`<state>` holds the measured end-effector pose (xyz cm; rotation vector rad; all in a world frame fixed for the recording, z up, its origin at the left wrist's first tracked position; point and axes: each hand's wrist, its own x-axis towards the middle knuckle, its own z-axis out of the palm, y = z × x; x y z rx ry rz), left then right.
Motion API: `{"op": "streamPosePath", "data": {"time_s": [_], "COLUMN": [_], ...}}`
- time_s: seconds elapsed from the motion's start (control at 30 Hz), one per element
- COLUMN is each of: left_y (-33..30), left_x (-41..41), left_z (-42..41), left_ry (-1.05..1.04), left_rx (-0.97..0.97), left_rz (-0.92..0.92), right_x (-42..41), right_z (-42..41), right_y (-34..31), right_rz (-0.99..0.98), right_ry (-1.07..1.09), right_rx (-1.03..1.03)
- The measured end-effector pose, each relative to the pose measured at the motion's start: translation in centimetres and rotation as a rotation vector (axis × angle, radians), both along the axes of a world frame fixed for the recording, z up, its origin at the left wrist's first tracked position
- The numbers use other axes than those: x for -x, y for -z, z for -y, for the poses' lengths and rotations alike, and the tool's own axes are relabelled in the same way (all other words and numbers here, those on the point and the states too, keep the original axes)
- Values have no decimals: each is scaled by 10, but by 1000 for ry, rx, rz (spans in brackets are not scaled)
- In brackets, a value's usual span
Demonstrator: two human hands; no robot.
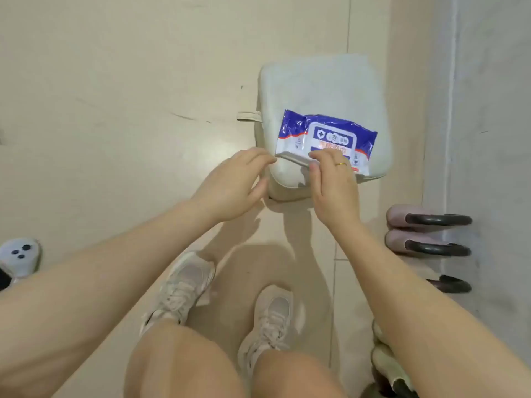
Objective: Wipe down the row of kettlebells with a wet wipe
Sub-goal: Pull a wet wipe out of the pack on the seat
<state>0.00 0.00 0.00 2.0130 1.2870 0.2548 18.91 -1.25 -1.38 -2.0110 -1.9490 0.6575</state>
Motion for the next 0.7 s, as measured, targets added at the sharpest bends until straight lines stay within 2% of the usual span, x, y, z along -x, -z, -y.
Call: {"op": "streamPosePath", "data": {"time_s": [0.13,0.23,0.33,0.5,0.6,0.7], "left_y": [41,63,71,70,78,88], "left_x": [-33,-55,-69,-68,-66,-68], "left_z": [-38,-71,-85,-82,-83,-81], "left_ry": [-44,-103,-5,86,120,120], "left_rx": [-242,-450,-451,-268,-297,-416], "left_rz": [65,89,67,11,-7,-10], "right_x": [-26,-52,-68,-67,-71,-74], "right_z": [-22,-43,-53,-46,-49,-47], "right_y": [37,52,57,48,44,45], "right_rz": [28,38,47,29,38,103], "right_ry": [112,66,-108,-107,-126,-187], "right_rx": [-321,-403,-309,-114,-52,-87]}}
